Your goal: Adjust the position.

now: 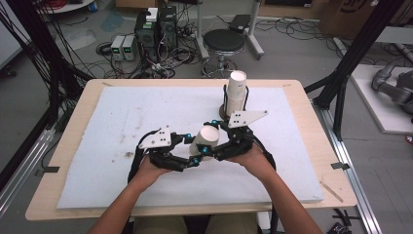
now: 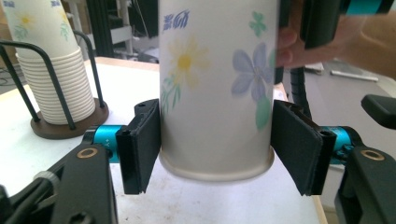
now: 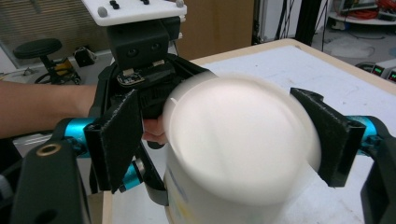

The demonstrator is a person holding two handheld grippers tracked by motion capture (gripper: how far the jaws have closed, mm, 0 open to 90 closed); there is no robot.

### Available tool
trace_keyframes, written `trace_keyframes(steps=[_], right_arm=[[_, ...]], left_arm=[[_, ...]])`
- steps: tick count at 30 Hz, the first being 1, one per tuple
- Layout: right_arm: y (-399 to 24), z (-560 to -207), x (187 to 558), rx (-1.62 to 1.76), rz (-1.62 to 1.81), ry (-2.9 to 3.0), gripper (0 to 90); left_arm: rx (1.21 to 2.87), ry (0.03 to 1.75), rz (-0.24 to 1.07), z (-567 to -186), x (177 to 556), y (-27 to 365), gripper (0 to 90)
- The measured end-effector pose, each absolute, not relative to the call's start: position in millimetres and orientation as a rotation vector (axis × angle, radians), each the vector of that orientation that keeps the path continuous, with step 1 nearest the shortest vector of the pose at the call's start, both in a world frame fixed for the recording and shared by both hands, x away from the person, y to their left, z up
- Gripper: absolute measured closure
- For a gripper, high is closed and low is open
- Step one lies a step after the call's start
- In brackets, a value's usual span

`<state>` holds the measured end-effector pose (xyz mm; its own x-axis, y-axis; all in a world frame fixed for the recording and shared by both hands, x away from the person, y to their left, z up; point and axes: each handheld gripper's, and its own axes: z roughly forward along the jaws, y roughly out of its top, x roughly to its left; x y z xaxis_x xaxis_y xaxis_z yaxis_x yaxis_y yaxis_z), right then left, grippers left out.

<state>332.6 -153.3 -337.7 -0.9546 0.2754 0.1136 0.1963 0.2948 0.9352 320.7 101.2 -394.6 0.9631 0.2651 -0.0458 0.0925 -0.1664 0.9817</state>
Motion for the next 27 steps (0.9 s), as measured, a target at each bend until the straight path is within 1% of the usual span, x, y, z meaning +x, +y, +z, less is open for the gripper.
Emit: trace_keyframes(steps=[10, 13, 27], right_arm=[[-174, -328, 335, 0.482, 1.79, 2.426, 19.4], [-179, -327, 335, 0.473, 1.786, 2.425, 19.4], [-199, -326, 333, 0.427, 1.732, 2.461, 19.4]], left_arm=[[1.798, 0.24, 0.156, -377, 325, 104, 41.4], [1.83, 0.243, 0.163, -371, 327, 105, 41.6], [2.103, 0.163, 0.157, -336, 335, 99, 42.1]])
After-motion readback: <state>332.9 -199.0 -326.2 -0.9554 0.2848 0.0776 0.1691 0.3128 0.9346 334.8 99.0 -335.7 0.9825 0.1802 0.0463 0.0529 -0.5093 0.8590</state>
